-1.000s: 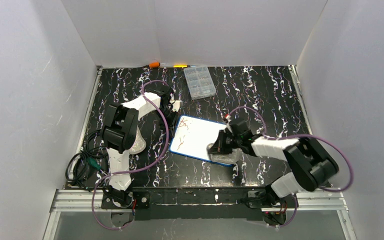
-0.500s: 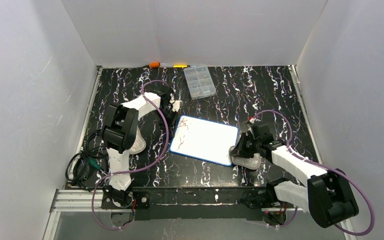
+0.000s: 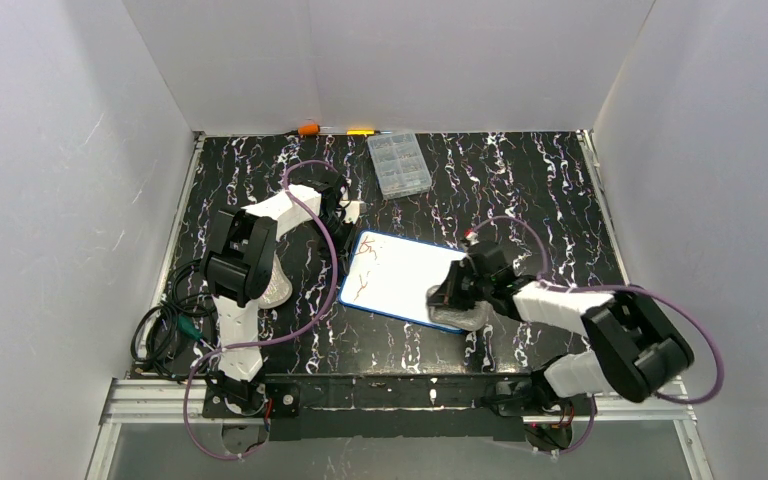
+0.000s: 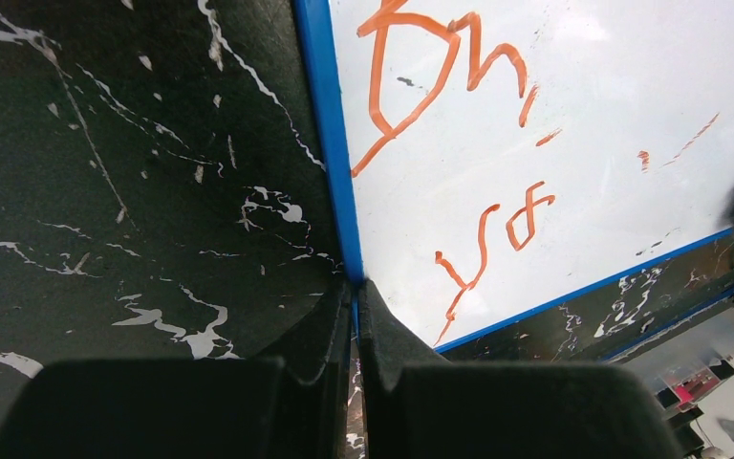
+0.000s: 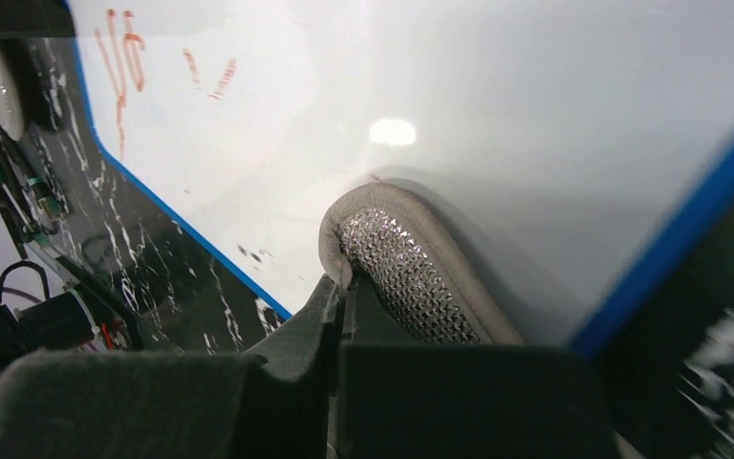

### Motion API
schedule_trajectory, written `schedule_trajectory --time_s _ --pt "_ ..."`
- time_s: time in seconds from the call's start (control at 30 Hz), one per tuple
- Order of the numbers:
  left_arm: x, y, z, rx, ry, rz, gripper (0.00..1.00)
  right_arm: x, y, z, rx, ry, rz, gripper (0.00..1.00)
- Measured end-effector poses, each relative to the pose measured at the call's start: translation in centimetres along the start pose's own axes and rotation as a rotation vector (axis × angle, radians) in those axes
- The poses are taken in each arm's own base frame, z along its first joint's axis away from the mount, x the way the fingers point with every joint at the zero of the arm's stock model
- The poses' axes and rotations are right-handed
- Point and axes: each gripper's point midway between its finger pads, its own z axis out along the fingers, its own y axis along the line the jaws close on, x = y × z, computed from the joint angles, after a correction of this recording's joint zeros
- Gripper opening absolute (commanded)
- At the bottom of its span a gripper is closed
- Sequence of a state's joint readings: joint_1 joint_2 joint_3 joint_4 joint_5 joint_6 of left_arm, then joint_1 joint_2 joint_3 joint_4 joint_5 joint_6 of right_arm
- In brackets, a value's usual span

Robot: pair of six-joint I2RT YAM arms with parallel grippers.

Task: Erase the whiteboard

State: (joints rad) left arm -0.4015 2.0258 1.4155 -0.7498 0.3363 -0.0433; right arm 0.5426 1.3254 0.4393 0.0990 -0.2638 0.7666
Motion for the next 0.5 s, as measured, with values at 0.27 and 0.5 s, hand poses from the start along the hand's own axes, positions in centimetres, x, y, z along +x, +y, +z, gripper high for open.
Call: schedule_trajectory --time_s 0.27,0.5 --pt "0.0 0.0 0.0 -0.001 0.001 0.000 0.00 0.2 5.2 4.1 -0.090 -0.011 -0.054 0.01" --pt "0.0 0.0 0.0 -0.002 0.001 -0.001 0.00 -3.3 3.7 -1.8 -0.031 -0.148 -0.041 0.01"
